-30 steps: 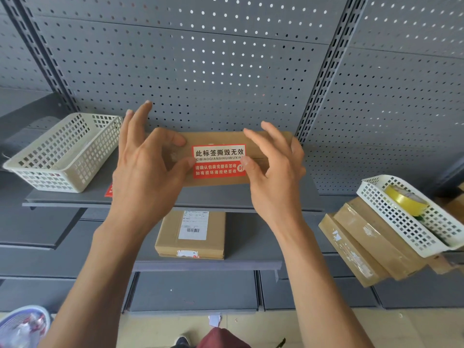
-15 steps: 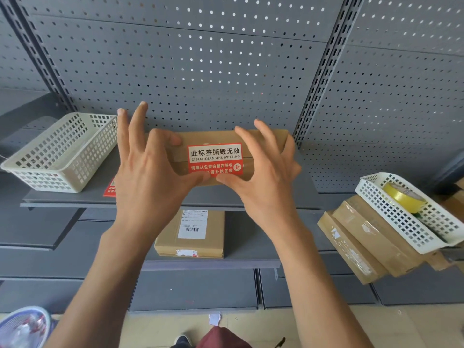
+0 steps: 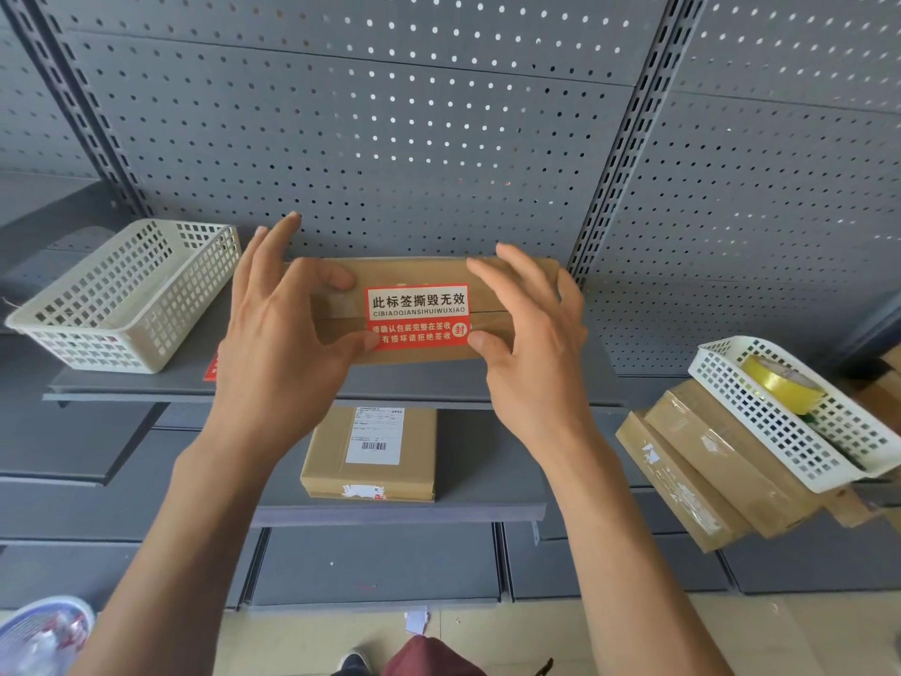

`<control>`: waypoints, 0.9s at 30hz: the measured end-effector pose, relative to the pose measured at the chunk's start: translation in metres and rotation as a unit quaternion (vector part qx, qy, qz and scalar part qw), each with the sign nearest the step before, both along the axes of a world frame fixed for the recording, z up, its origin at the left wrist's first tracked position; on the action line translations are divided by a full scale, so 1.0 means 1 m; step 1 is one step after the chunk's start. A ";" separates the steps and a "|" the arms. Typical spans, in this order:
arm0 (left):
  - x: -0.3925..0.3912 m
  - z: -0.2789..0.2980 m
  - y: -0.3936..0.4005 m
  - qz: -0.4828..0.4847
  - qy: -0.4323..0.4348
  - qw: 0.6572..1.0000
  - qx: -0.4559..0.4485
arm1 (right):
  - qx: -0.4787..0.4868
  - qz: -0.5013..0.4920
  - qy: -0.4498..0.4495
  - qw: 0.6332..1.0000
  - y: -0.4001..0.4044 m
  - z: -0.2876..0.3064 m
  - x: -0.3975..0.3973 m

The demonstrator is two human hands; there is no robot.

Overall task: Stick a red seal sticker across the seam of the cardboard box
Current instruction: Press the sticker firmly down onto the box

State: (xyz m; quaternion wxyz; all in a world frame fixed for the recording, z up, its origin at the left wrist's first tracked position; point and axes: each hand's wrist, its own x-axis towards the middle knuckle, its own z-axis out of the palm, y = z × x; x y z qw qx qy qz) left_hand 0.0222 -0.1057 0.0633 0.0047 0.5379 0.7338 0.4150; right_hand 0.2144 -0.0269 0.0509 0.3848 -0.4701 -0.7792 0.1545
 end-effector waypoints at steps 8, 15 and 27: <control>-0.009 -0.009 0.003 -0.026 0.007 1.000 0.017 | -0.009 0.005 0.004 1.000 0.000 -0.006 0.001; -0.019 -0.033 0.020 -0.067 0.019 0.997 0.039 | -0.018 0.004 0.003 1.000 0.005 -0.019 0.002; -0.041 -0.085 0.049 -0.164 0.057 0.985 0.019 | -0.080 0.018 -0.029 0.996 0.021 -0.062 0.005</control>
